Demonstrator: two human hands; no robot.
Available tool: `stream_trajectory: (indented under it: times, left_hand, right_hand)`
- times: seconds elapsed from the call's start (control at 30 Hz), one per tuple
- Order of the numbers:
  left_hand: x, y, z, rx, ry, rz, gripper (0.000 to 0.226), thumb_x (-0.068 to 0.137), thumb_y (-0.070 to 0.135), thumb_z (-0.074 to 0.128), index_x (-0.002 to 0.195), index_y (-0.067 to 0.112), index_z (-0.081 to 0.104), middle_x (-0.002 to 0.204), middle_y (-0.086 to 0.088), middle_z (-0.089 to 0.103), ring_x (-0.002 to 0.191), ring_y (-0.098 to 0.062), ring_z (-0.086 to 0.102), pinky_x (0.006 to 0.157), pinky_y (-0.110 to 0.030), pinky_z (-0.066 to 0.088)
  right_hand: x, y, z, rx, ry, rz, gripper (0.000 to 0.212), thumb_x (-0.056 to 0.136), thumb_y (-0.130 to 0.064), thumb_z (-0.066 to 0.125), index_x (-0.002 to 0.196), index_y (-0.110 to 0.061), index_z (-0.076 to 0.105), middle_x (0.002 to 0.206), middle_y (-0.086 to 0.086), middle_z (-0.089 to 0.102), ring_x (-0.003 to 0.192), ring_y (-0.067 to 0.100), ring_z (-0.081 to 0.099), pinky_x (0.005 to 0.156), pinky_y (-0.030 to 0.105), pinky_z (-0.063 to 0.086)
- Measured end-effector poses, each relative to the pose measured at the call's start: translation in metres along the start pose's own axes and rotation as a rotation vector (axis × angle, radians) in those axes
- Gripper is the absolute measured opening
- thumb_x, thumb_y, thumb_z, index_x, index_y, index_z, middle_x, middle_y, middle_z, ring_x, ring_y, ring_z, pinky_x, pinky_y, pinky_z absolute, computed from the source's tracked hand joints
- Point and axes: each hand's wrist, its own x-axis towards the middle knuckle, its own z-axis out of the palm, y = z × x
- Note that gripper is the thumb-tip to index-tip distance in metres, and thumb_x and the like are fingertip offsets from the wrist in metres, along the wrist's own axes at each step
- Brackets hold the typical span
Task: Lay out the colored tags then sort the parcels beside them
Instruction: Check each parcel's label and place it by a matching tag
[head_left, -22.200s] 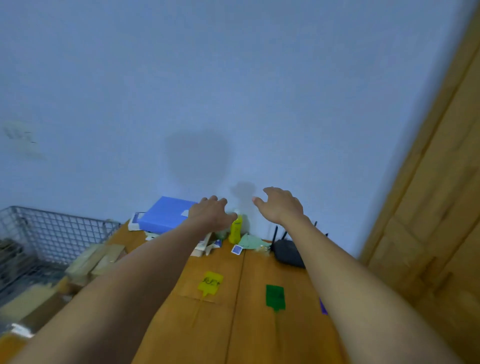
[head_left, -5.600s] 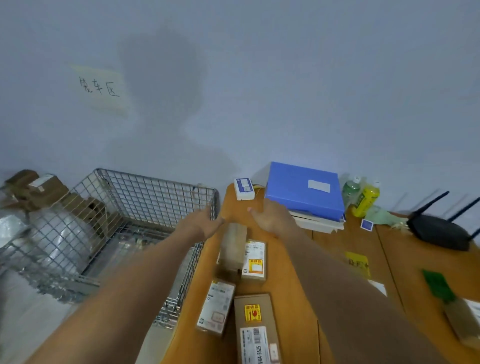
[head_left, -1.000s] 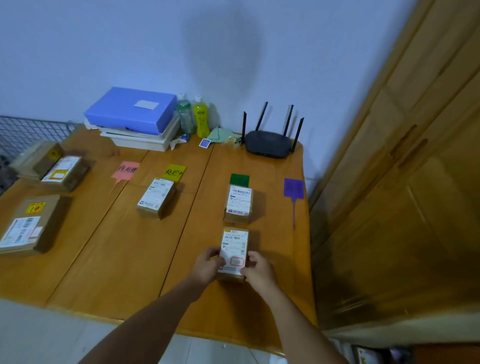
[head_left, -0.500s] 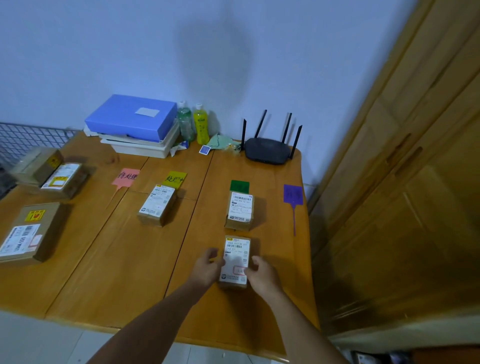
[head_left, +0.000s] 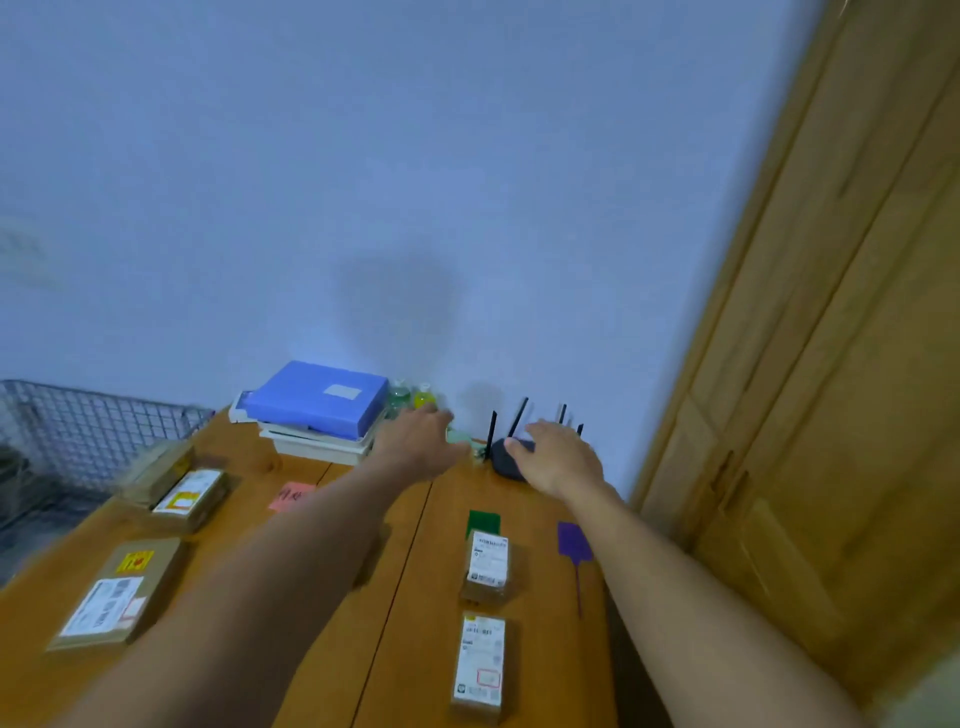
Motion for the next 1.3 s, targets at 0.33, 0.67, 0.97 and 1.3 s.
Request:
stream_trajectory:
  times: [0.33, 0.67, 0.97, 1.3]
  left_hand:
    - [-0.028, -0.075, -0.107, 0.058, 0.126, -0.055, 0.067, 0.092, 0.06, 0.048, 0.148, 0.023, 0.048, 0.152, -0.003, 0.048, 0.138, -0.028, 0.042, 0.101, -0.048, 0.045]
    - [-0.048, -0.275, -0.129, 0.058, 0.106, -0.171, 0.067, 0.094, 0.06, 0.048, 0.149, 0.022, 0.047, 0.151, -0.002, 0.047, 0.138, -0.026, 0.042, 0.099, -0.046, 0.046]
    - [-0.045, -0.475, -0.132, 0.082, 0.047, -0.303, 0.073, 0.09, 0.068, 0.047, 0.148, 0.024, 0.048, 0.15, -0.002, 0.05, 0.137, -0.025, 0.046, 0.102, -0.049, 0.047]
    - [0.033, -0.582, -0.084, 0.085, -0.046, -0.312, 0.078, 0.088, 0.073, 0.045, 0.145, 0.02, 0.05, 0.145, -0.008, 0.053, 0.132, -0.029, 0.05, 0.101, -0.049, 0.047]
  right_hand:
    - [0.008, -0.096, -0.081, 0.024, 0.144, -0.122, 0.07, 0.098, -0.064, 0.037, 0.155, -0.023, 0.037, 0.164, -0.001, 0.031, 0.149, 0.025, 0.03, 0.118, 0.042, 0.029]
    - [0.04, -0.261, -0.011, 0.044, 0.09, -0.141, 0.069, 0.098, -0.062, 0.04, 0.155, -0.023, 0.035, 0.161, 0.002, 0.036, 0.146, 0.029, 0.034, 0.113, 0.045, 0.034]
    - [0.082, -0.429, 0.082, 0.054, 0.023, -0.2, 0.066, 0.1, -0.057, 0.041, 0.156, -0.022, 0.034, 0.159, 0.002, 0.039, 0.144, 0.028, 0.036, 0.112, 0.043, 0.035]
    - [0.195, -0.523, 0.164, -0.002, -0.068, -0.239, 0.068, 0.101, -0.057, 0.041, 0.157, -0.02, 0.029, 0.161, 0.002, 0.036, 0.146, 0.028, 0.033, 0.113, 0.044, 0.035]
